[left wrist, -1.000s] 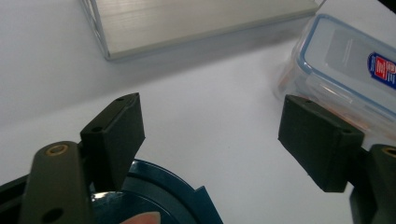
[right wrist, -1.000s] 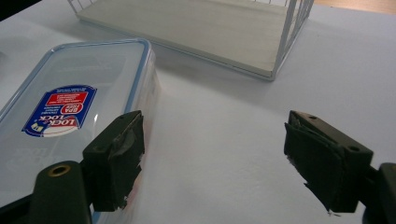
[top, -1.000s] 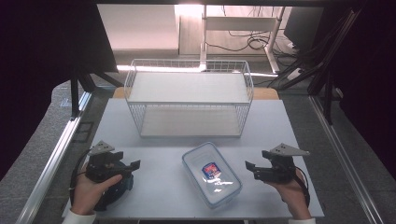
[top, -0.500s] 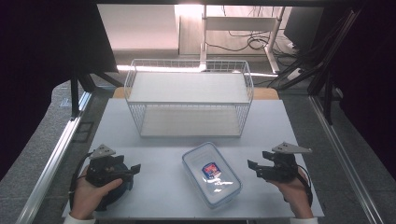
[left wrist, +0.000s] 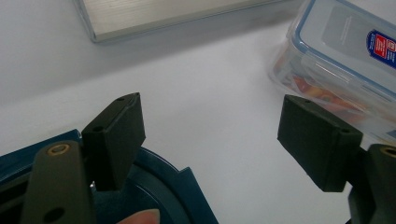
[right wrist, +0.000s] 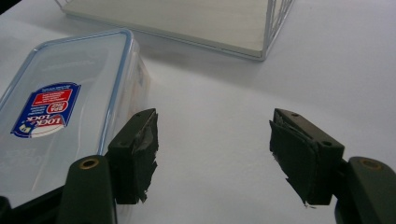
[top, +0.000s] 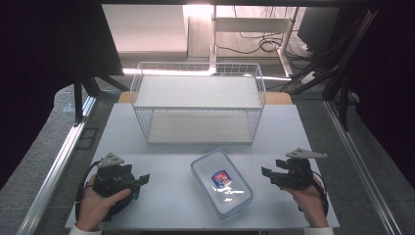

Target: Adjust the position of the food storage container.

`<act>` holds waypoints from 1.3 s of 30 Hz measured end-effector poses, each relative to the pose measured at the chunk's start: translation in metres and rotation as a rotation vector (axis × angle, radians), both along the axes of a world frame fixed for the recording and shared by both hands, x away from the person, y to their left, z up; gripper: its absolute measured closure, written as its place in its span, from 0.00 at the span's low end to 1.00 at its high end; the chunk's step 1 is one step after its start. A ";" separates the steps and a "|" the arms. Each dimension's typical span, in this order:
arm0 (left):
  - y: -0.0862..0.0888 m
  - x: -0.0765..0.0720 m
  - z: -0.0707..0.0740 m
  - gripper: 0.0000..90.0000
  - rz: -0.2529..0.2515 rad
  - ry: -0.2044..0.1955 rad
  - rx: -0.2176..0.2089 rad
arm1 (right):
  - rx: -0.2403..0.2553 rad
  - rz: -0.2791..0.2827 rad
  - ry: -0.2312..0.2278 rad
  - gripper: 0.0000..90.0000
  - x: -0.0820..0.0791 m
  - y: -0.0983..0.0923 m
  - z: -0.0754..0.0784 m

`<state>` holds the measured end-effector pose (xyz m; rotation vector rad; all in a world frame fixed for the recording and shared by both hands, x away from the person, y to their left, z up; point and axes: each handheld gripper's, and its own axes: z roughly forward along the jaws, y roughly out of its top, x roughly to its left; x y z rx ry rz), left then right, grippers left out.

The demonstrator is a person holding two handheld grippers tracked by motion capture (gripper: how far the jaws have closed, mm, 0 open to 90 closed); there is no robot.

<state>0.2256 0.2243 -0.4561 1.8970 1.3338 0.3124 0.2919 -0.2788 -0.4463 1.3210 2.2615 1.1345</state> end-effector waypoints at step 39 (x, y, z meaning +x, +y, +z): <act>0.004 -0.006 0.009 0.24 0.014 -0.002 0.004 | -0.249 0.271 0.172 0.99 0.065 0.114 0.010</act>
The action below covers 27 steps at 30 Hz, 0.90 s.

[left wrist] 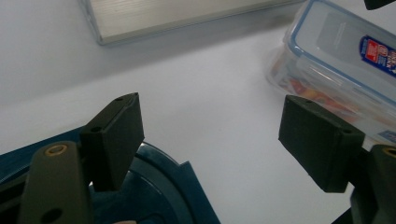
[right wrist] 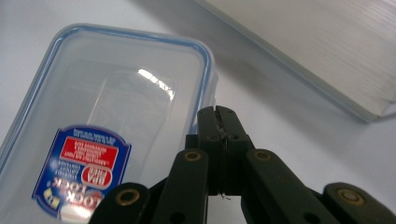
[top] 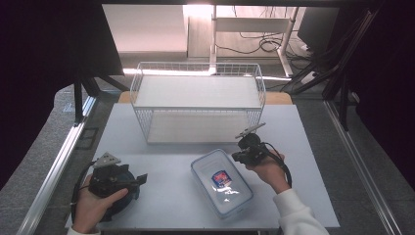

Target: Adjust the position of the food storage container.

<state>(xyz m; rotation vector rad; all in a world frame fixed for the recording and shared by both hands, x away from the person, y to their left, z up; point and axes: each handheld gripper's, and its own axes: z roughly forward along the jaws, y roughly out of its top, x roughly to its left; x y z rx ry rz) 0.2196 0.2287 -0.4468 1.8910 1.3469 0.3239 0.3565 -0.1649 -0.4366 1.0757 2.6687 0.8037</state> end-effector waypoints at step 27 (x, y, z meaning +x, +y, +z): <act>-0.003 -0.002 0.003 0.24 -0.031 -0.002 0.009 | -0.152 0.130 -0.001 0.99 0.015 0.074 -0.018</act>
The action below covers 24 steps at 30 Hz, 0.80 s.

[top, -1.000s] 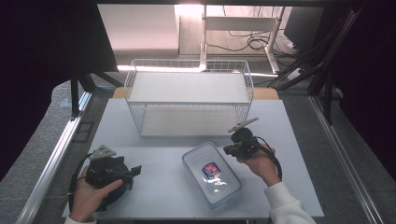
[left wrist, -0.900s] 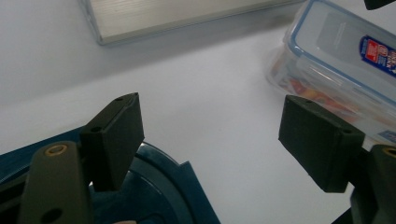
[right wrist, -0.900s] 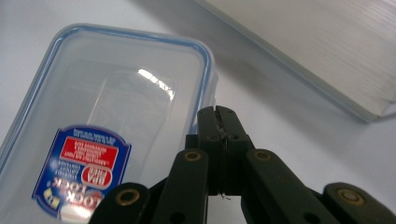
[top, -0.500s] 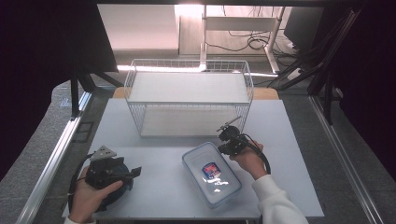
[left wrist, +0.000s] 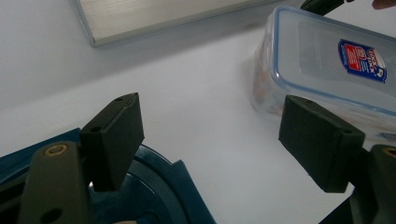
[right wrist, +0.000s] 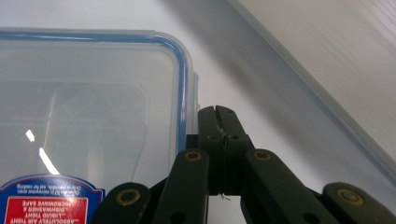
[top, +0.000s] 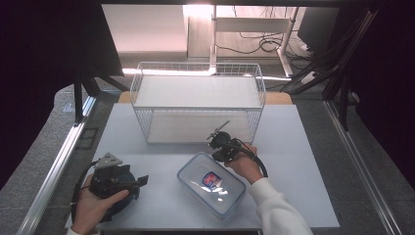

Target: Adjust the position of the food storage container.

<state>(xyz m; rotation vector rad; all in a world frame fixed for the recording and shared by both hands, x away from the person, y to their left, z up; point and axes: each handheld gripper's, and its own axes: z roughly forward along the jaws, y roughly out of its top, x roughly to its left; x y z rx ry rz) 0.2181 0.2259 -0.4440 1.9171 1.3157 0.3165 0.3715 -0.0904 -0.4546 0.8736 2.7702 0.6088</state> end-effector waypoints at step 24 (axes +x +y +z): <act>-0.004 0.003 -0.004 0.23 0.006 0.004 -0.002 | 0.199 0.049 -0.032 0.99 -0.069 -0.057 0.038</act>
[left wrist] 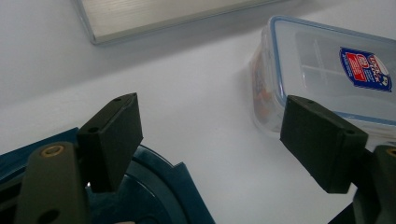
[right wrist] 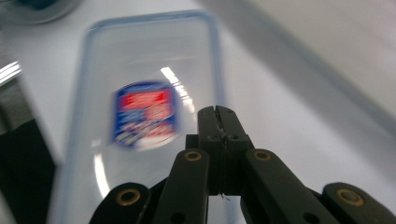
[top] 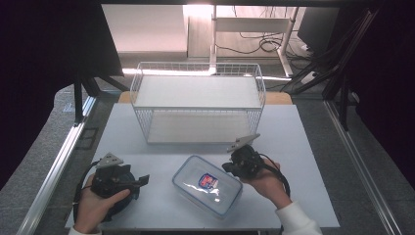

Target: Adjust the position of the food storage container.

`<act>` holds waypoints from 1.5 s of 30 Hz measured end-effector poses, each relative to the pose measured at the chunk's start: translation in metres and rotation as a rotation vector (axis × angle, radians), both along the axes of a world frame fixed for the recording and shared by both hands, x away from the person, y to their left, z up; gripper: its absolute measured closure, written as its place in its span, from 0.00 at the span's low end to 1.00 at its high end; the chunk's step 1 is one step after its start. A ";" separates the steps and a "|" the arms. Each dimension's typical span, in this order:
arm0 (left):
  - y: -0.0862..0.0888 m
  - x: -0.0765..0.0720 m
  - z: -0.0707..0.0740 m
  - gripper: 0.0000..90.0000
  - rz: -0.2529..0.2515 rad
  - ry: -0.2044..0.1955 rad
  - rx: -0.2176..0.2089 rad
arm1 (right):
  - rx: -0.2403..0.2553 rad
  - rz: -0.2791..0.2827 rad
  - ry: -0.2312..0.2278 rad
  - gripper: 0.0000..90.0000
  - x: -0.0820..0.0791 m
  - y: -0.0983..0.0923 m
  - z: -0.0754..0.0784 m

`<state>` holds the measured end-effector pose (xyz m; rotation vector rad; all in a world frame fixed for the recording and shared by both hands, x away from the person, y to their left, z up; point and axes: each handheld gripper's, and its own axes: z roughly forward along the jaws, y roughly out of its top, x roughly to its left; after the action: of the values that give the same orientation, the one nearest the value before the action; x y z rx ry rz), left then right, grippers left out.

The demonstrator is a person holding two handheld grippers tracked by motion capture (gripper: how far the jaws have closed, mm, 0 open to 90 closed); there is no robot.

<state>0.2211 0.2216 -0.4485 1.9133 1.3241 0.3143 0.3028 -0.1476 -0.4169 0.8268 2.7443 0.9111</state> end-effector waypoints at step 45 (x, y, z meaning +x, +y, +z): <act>-0.006 -0.001 -0.005 0.23 -0.001 0.007 -0.014 | -0.147 0.122 0.019 0.99 -0.068 0.009 -0.044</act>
<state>0.2205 0.2154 -0.4537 1.9050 1.3264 0.2973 0.2350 -0.1383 -0.4605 0.6523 2.8628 0.7128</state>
